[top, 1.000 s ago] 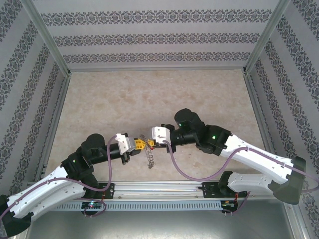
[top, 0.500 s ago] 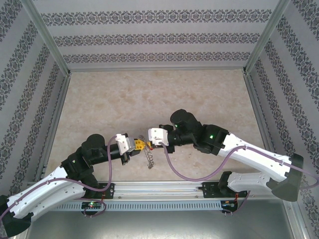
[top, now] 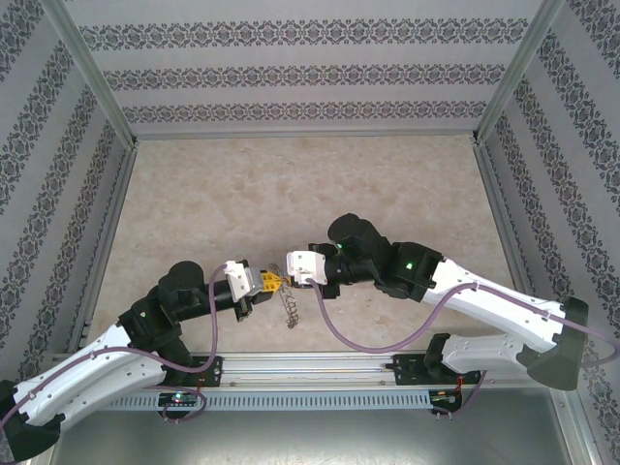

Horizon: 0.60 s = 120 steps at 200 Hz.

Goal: Put the keys on the keyring

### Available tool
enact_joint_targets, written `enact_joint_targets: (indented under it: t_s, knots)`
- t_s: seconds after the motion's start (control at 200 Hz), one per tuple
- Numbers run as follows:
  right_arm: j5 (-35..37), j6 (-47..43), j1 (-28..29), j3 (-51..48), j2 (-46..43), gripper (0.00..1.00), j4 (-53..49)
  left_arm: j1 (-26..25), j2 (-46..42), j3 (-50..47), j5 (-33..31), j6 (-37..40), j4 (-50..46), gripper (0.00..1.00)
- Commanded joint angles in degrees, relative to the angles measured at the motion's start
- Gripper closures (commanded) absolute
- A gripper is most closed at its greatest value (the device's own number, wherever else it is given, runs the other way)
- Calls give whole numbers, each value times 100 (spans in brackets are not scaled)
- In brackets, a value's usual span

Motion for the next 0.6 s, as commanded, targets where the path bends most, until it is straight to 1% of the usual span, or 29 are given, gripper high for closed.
enact_joint_targets:
  t_s: [0.0, 0.275, 0.47, 0.595]
  knots:
    - [353, -71, 31, 72, 195, 100, -328, -68, -178, 109, 393, 119, 834, 100]
    - [194, -63, 61, 103, 203, 100, -216, -68, -178, 105, 381, 126, 826, 100]
    - [204, 80, 3, -96, -142, 100, -80, -71, -191, 137, 279, 152, 740, 100]
    - [54, 269, -10, -310, -466, 100, 81, -68, -196, 125, 278, 157, 755, 100]
